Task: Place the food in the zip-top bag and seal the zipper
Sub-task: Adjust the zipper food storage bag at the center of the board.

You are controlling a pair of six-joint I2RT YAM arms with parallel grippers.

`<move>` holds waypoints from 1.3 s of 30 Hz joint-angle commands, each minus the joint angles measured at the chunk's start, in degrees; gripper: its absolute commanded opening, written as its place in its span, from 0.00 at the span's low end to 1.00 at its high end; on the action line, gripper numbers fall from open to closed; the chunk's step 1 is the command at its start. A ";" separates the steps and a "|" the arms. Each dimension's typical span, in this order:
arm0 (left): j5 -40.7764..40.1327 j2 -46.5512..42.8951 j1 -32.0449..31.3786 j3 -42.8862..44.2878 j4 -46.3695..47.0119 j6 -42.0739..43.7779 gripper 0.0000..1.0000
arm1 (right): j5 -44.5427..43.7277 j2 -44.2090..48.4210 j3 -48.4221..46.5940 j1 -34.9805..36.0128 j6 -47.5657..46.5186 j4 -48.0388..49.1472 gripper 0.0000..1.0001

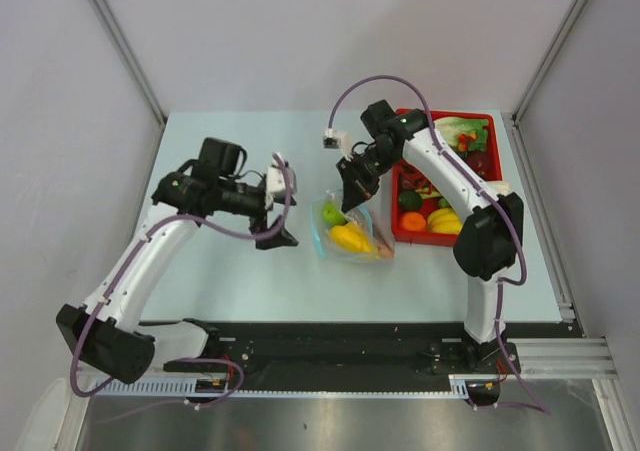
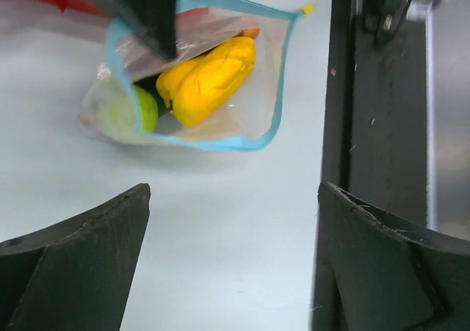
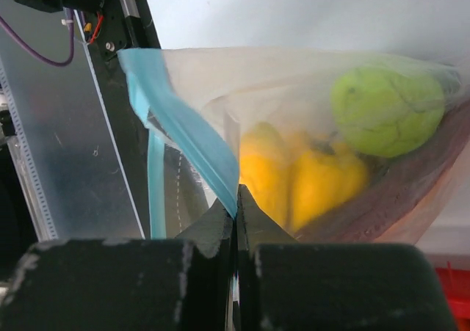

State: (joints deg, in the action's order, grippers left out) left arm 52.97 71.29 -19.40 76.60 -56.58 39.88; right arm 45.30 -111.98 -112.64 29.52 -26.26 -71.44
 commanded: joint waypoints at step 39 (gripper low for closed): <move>-14.21 -0.36 -21.56 -11.12 3.67 34.83 0.00 | -9.88 -6.40 -14.01 -0.60 -2.48 1.74 0.01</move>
State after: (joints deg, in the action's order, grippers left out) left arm 36.67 70.08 -41.32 67.18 -46.33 75.83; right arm 37.54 -118.61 -125.67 28.49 -28.97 -73.71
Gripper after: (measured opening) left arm 0.006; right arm 0.009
